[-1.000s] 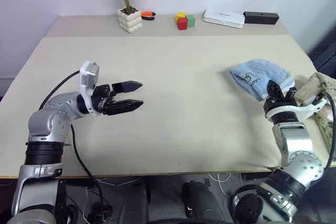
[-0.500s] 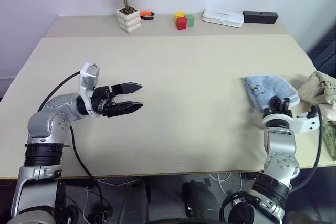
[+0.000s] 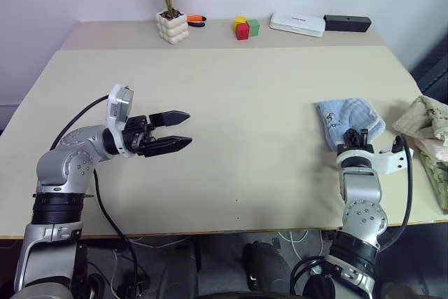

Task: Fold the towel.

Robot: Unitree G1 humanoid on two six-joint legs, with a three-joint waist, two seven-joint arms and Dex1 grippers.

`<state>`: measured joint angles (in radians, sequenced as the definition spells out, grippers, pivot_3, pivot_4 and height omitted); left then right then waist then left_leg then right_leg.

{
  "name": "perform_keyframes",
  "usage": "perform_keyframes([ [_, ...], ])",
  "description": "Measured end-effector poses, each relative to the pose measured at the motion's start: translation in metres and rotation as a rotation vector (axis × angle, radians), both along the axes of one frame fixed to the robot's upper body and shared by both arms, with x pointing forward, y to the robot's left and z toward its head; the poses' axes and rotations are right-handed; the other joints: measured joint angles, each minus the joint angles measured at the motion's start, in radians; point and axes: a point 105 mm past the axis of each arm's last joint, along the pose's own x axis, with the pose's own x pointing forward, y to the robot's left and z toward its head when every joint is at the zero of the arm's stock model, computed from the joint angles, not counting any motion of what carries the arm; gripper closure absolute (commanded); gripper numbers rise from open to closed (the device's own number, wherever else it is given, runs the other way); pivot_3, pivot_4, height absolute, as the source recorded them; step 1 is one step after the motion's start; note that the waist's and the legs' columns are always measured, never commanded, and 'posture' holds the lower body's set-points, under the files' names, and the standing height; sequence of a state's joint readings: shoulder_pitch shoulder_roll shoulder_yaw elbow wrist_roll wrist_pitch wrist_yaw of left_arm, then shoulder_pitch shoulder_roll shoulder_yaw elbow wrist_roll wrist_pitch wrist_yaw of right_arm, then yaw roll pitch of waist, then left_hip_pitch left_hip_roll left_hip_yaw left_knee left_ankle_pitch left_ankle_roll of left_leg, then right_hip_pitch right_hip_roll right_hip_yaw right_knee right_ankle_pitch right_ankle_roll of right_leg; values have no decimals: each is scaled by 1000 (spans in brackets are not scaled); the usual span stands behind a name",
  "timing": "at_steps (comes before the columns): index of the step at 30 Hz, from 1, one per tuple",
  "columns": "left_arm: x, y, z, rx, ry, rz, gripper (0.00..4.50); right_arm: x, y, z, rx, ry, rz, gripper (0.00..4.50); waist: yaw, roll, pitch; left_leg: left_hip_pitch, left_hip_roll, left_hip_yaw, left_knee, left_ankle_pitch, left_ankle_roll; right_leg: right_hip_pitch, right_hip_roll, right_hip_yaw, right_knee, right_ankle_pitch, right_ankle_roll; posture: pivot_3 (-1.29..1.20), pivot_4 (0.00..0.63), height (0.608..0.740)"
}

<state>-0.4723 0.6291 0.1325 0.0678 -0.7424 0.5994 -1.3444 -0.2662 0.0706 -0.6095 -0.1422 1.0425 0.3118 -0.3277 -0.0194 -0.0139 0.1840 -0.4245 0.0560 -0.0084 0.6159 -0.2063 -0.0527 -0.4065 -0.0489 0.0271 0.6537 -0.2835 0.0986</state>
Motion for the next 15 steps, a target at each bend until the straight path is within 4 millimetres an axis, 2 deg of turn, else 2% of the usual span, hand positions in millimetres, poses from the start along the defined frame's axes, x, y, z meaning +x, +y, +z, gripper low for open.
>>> perform_keyframes([
  [4, 0, 0, 0, 0, 1, -1, 0, -3, -4, -8, 9, 33, -21, 1452, 0, 0, 0, 0, 0, 0, 0, 0, 0, 0, 0, 0, 0, 0, 0, 0, 150, 740],
  [7, 0, 0, 1, -3, -1, -3, 0, -2, -6, -2, -28, 26, -20, 27, 0, 0, 0, 0, 0, 0, 0, 0, 0, 0, 0, 0, 0, 0, 0, 0, 150, 740],
  [10, -1, -1, 1, -6, -2, -4, 0, -2, -9, 1, -79, 44, -25, 27, 4, 0, 0, 0, 0, 0, 1, 0, 0, 0, 0, 0, 0, 0, 0, 0, 150, 740],
  [15, -1, 0, 1, -6, -2, -3, 0, -8, -28, 3, -162, 103, -86, 27, 3, 0, 0, 0, 0, 0, 1, 0, 0, 0, 0, 0, 0, 0, 0, 0, 150, 740],
])
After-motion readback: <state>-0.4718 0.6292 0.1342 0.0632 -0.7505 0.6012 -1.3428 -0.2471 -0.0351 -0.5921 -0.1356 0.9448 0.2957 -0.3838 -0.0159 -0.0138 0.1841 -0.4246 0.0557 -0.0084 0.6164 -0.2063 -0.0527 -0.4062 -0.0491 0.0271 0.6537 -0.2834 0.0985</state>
